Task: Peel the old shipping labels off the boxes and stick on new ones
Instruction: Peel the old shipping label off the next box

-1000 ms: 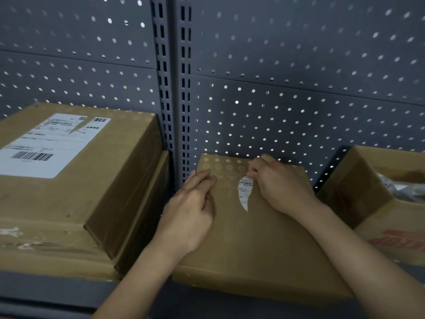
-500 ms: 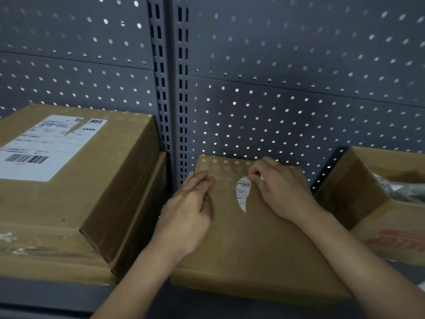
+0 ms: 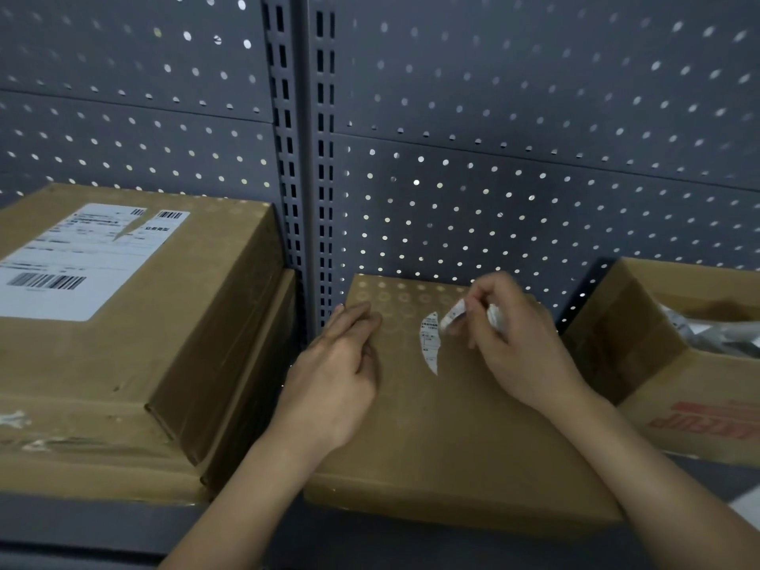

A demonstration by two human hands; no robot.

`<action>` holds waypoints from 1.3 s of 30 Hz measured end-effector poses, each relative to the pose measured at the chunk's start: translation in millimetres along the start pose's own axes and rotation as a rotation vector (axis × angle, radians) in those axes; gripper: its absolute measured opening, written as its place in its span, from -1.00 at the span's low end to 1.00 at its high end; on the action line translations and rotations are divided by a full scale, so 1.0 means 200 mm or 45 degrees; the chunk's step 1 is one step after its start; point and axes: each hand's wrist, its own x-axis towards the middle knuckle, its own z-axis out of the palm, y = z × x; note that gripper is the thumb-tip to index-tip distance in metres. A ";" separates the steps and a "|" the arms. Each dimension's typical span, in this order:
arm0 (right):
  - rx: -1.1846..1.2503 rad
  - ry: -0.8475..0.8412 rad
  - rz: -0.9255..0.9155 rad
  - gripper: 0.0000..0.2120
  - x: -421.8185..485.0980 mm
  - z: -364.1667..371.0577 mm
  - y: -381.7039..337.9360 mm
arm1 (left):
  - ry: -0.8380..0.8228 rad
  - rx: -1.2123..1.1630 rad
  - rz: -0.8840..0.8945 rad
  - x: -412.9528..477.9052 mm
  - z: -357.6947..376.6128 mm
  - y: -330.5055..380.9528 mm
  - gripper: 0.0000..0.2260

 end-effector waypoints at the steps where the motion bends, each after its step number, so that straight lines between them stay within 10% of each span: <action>1: 0.121 0.044 0.046 -0.91 -0.01 -0.01 -0.01 | 0.000 0.001 -0.002 0.00 0.00 0.00 -0.58; 10: 0.414 0.140 0.368 -0.87 0.01 0.00 0.02 | -0.004 0.020 0.002 0.00 0.00 0.00 -0.58; 23: -0.672 -0.212 0.113 -0.88 0.12 0.08 -0.01 | -0.008 0.019 -0.003 -0.01 -0.01 0.01 -0.57; 39: -0.866 -0.267 -0.044 -0.83 0.12 0.09 -0.02 | 0.001 0.017 0.000 0.00 -0.01 0.01 -0.58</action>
